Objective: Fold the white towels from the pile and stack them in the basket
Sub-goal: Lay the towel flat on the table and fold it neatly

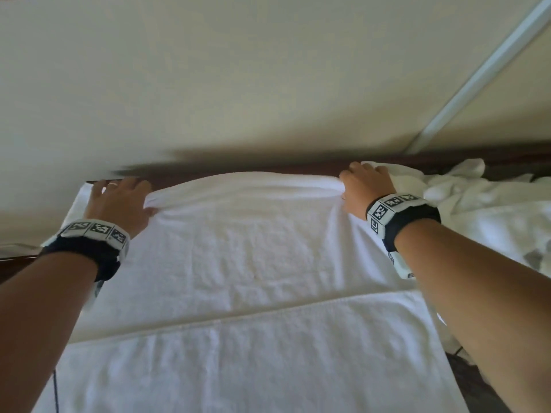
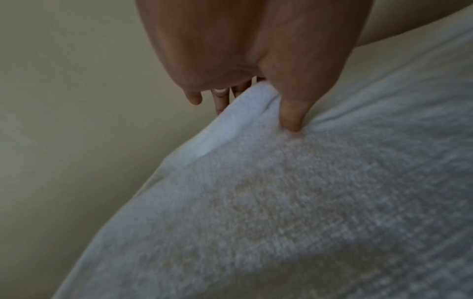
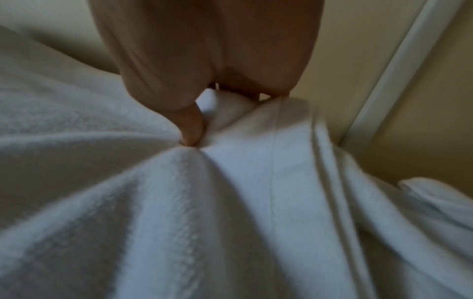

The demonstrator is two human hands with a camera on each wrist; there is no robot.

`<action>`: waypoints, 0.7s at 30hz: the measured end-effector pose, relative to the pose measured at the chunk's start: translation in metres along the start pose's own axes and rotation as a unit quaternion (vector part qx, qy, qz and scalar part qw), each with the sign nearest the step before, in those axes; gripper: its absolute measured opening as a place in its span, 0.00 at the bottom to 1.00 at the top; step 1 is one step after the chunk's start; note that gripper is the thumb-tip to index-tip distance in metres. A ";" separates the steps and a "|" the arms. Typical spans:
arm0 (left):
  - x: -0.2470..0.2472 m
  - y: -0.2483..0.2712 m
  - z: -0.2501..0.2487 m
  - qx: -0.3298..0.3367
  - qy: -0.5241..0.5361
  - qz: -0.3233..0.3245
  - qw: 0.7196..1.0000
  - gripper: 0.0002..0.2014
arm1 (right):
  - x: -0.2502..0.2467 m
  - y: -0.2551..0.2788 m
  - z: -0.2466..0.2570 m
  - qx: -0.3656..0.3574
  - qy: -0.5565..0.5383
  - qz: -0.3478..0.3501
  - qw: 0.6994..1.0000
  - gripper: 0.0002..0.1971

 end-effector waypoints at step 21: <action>-0.031 0.355 -0.002 0.091 0.150 -0.249 0.952 0.14 | -0.031 0.327 0.006 0.096 -0.105 -0.194 0.971 0.12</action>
Point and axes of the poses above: each hand's wrist, its own y-axis away from the middle knuckle, its own x-axis out of the palm, z = x × y, the point moved 9 cm from there along -y, towards the middle knuckle, and after that the axes turned 2 degrees about x, right-handed, at the moved point
